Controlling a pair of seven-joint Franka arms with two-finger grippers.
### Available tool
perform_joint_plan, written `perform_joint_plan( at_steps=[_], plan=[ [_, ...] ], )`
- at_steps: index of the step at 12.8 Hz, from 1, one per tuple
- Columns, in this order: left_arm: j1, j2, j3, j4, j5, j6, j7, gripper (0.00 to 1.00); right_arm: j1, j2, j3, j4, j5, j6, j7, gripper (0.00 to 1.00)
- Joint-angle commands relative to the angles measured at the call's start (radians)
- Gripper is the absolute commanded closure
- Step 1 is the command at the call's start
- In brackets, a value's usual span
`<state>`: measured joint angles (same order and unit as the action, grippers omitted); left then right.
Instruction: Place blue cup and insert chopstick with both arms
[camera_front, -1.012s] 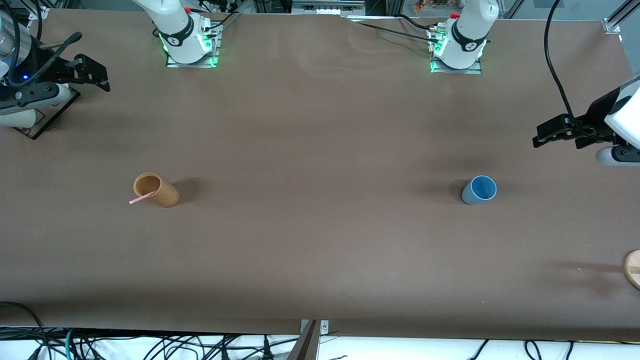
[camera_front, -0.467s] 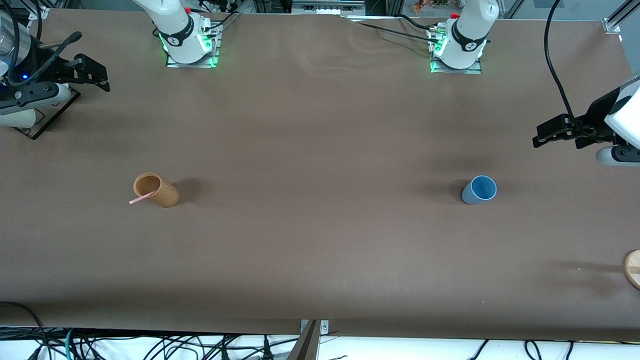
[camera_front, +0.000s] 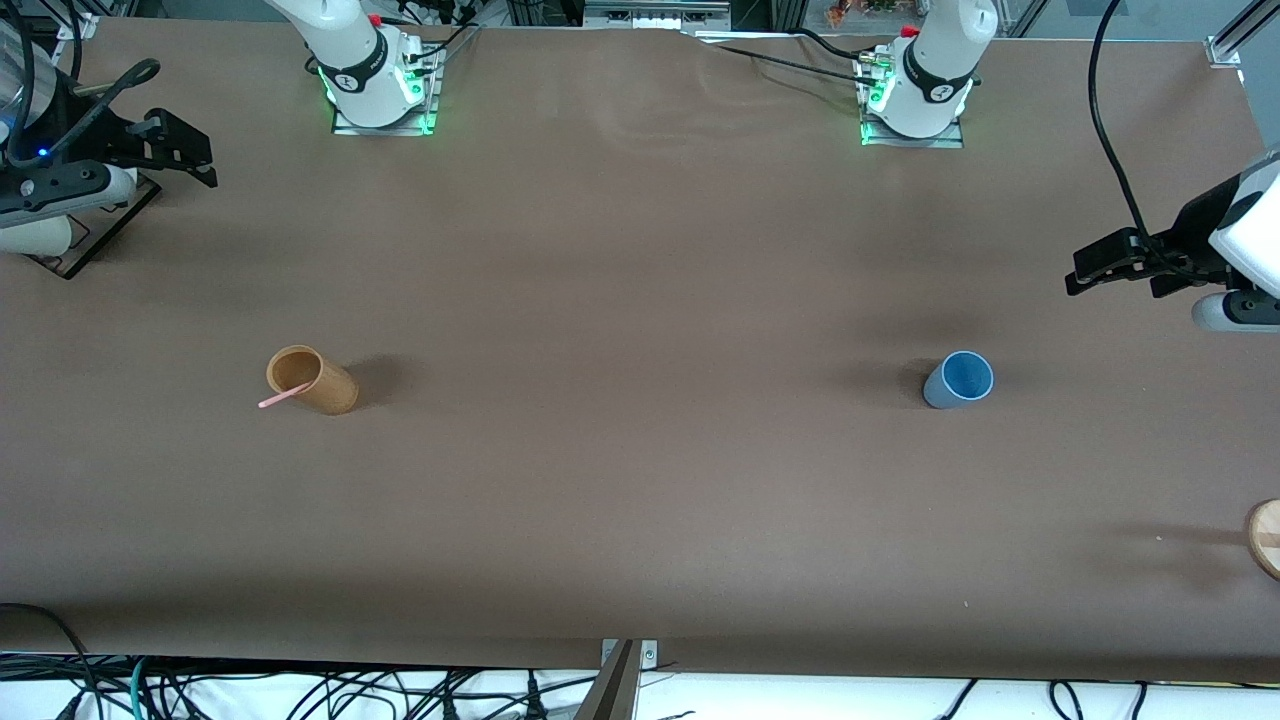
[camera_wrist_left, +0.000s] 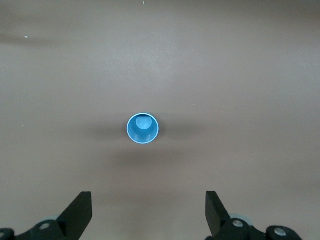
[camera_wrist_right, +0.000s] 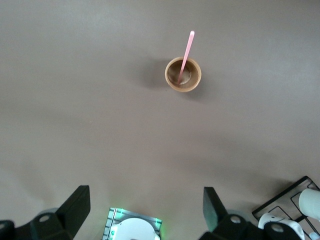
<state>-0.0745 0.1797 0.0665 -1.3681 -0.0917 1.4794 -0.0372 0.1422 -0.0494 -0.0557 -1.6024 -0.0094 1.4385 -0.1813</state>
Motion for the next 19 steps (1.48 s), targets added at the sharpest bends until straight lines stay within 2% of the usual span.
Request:
perform_joint_plan(
  at_steps=[1, 11, 19],
  plan=[
    [0.004, 0.000, -0.002, 0.001, 0.012, 0.009, -0.006, 0.00, 0.002, -0.001, 0.026, 0.026, 0.017, 0.002, -0.004, 0.00],
    [0.004, 0.000, -0.002, 0.001, 0.013, 0.009, -0.006, 0.00, 0.000, 0.006, 0.025, 0.024, 0.003, 0.037, -0.007, 0.00],
    [0.002, 0.000, -0.002, 0.001, 0.013, 0.009, -0.006, 0.00, -0.003, 0.009, 0.020, -0.026, 0.002, 0.117, -0.009, 0.00]
  ],
)
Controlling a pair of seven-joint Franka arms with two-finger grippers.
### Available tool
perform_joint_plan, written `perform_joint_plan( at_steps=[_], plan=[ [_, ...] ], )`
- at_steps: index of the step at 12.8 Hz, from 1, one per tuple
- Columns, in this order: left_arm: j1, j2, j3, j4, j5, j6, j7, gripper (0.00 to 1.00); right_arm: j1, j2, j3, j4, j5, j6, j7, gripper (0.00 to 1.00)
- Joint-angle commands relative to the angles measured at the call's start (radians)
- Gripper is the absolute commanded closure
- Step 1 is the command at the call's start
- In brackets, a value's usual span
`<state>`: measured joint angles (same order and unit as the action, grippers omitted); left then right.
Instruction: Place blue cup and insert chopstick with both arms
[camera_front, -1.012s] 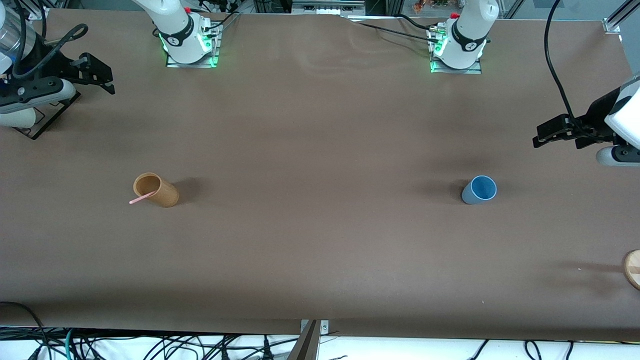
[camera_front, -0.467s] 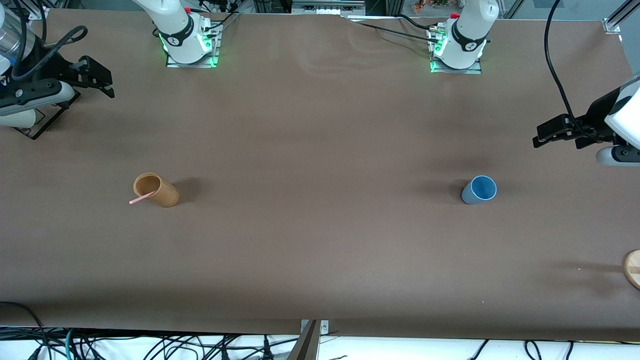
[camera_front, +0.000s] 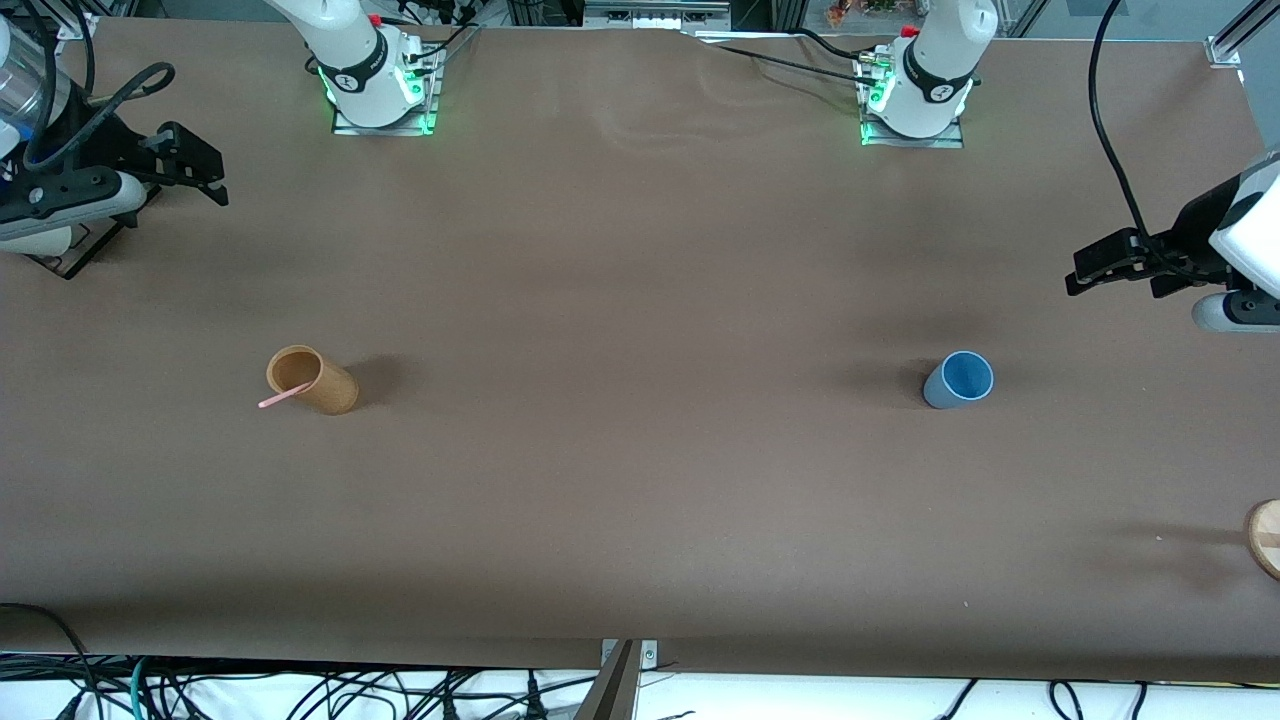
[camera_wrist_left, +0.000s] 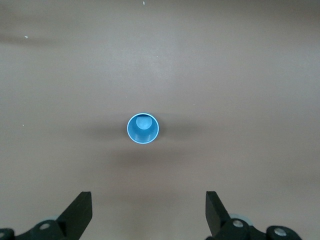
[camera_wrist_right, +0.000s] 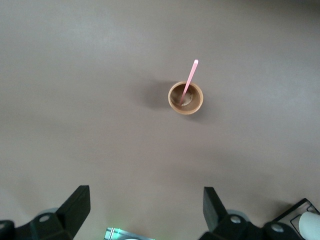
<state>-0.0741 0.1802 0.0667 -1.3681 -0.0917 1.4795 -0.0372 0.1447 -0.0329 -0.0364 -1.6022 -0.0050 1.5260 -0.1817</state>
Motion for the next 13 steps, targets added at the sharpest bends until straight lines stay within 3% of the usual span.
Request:
perform_joint_plan(
  at_steps=[1, 5, 10, 13],
  plan=[
    [0.004, -0.001, -0.002, 0.001, 0.013, 0.008, -0.006, 0.00, -0.004, -0.009, 0.001, -0.039, -0.003, 0.043, -0.009, 0.00],
    [0.004, -0.001, -0.002, 0.001, 0.015, 0.008, -0.006, 0.00, -0.007, 0.028, -0.014, -0.162, -0.004, 0.254, -0.076, 0.00],
    [0.013, 0.027, 0.001, 0.003, 0.016, 0.021, -0.006, 0.00, -0.016, 0.217, -0.036, -0.199, -0.003, 0.527, -0.151, 0.00],
    [0.030, 0.097, -0.002, -0.003, 0.013, 0.192, -0.006, 0.00, -0.033, 0.287, -0.036, -0.234, -0.003, 0.652, -0.154, 0.00]
  ],
)
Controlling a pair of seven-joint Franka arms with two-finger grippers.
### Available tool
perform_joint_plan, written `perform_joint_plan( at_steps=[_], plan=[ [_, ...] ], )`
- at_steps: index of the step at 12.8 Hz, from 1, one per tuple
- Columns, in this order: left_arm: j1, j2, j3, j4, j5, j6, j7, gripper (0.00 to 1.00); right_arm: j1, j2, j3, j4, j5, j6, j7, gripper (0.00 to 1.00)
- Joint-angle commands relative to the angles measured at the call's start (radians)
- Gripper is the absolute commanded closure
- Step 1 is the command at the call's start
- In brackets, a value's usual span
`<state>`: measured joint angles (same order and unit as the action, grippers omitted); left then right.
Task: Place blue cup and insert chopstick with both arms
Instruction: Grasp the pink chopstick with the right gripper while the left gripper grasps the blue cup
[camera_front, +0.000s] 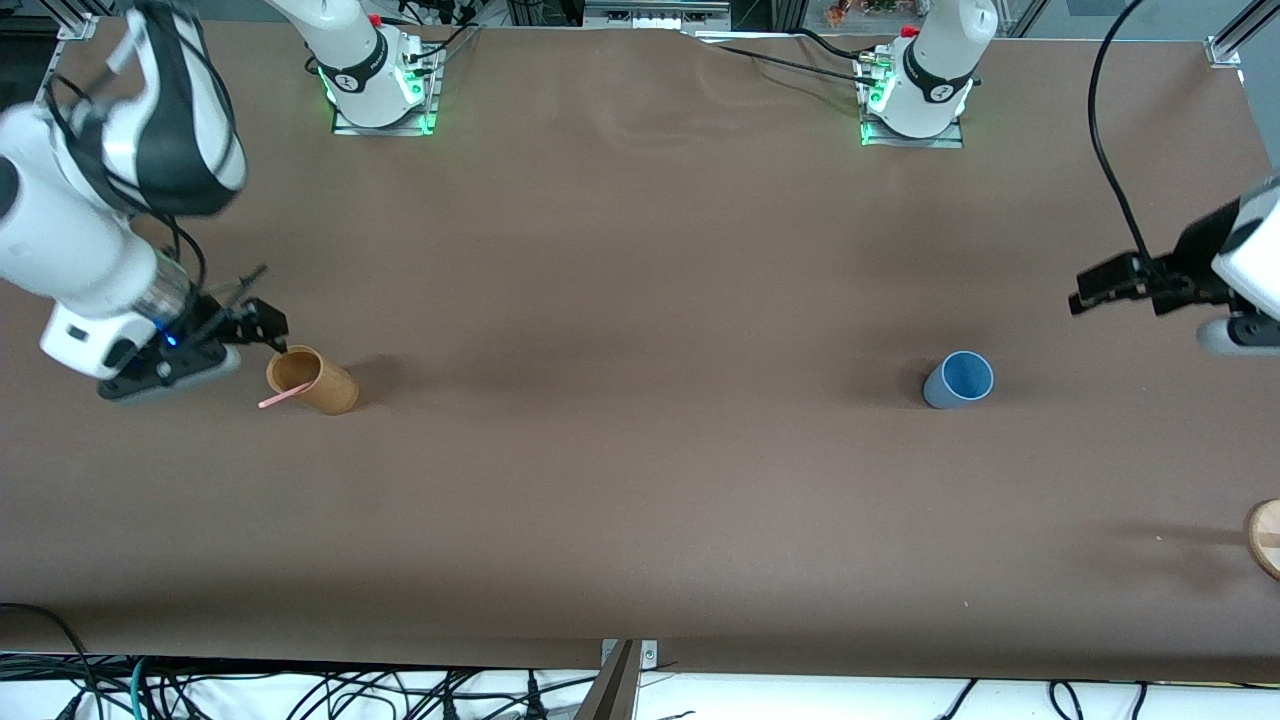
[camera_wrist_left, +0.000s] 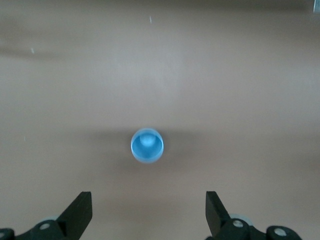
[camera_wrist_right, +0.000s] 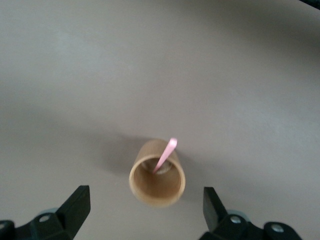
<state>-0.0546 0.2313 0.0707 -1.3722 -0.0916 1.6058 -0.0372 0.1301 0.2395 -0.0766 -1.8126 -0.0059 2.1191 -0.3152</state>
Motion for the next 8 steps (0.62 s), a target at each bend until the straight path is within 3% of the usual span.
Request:
perform_joint_plan(
  at_steps=[1, 5, 8],
  plan=[
    [0.000, 0.077, -0.012, -0.002, 0.021, 0.066, -0.006, 0.00, -0.026, 0.038, 0.005, -0.025, -0.002, 0.083, -0.028, 0.01],
    [-0.053, 0.209, -0.022, -0.016, 0.020, 0.056, -0.019, 0.00, -0.030, 0.070, 0.005, -0.089, 0.000, 0.178, -0.028, 0.08],
    [-0.070, 0.284, -0.022, -0.074, 0.020, 0.149, -0.021, 0.00, -0.038, 0.073, 0.005, -0.125, 0.000, 0.225, -0.028, 0.30]
  ],
)
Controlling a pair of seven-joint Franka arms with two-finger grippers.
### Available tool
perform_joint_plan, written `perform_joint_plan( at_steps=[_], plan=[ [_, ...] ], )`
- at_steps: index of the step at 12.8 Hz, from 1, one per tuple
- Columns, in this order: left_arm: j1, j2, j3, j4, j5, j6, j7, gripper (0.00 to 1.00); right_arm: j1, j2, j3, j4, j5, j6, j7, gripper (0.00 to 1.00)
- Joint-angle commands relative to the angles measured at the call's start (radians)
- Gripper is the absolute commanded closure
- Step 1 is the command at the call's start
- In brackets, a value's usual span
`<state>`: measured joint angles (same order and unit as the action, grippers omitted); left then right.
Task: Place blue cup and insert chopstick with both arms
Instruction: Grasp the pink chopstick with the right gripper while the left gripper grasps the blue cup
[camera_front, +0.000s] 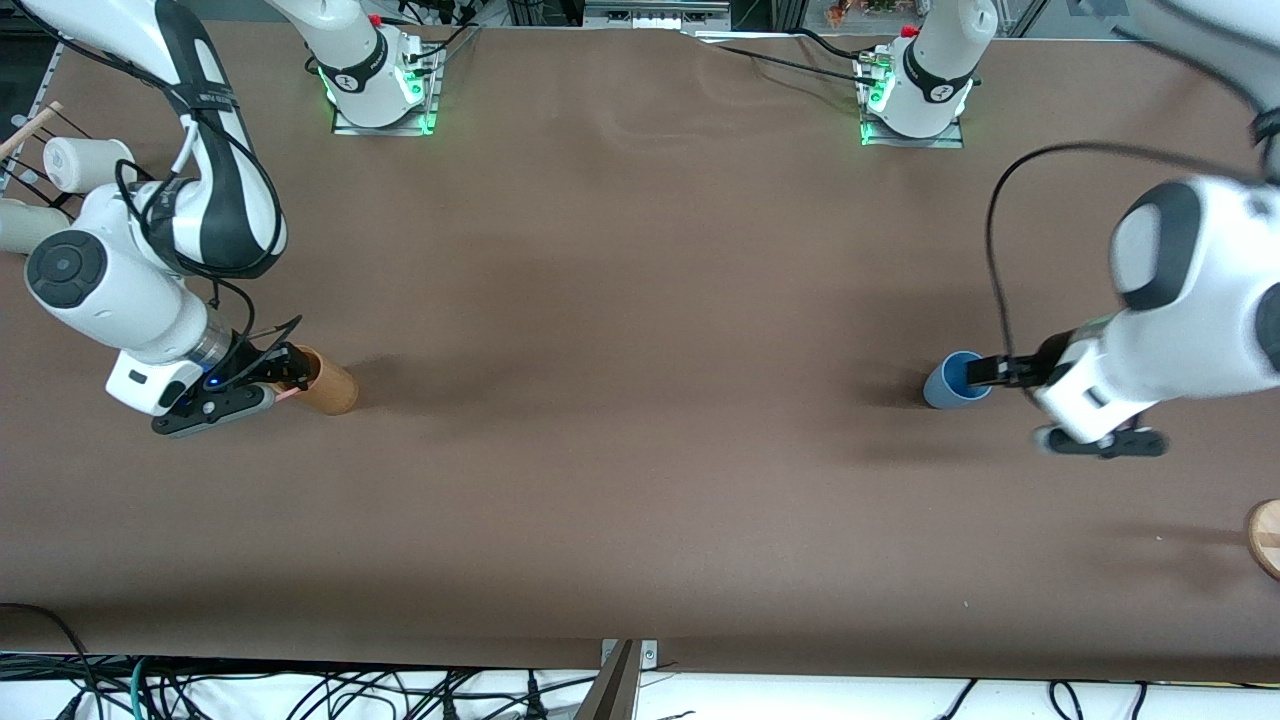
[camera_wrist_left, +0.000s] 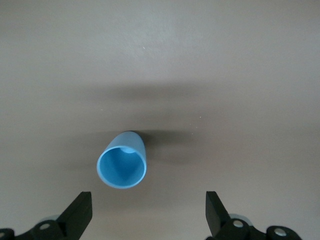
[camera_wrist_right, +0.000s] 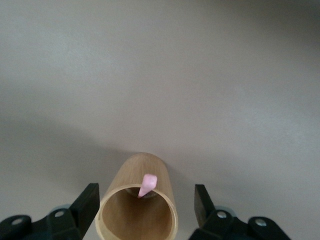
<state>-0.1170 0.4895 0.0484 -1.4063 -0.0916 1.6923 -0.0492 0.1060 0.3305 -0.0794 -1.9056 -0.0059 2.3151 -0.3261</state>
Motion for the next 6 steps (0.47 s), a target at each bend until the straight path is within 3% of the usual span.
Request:
perform_joint_plan(
  at_steps=[1, 4, 6],
  plan=[
    [-0.010, 0.021, -0.001, -0.099, 0.021, 0.129, -0.009, 0.00, -0.014, -0.016, 0.007, -0.032, 0.000, 0.029, -0.016, 0.38],
    [-0.012, -0.009, 0.001, -0.233, 0.023, 0.249, -0.008, 0.00, -0.015, -0.008, 0.007, -0.032, 0.001, 0.030, -0.016, 0.59],
    [-0.026, -0.060, 0.001, -0.330, 0.032, 0.331, -0.008, 0.00, -0.015, -0.001, 0.007, -0.032, 0.004, 0.038, -0.016, 0.63]
  ],
)
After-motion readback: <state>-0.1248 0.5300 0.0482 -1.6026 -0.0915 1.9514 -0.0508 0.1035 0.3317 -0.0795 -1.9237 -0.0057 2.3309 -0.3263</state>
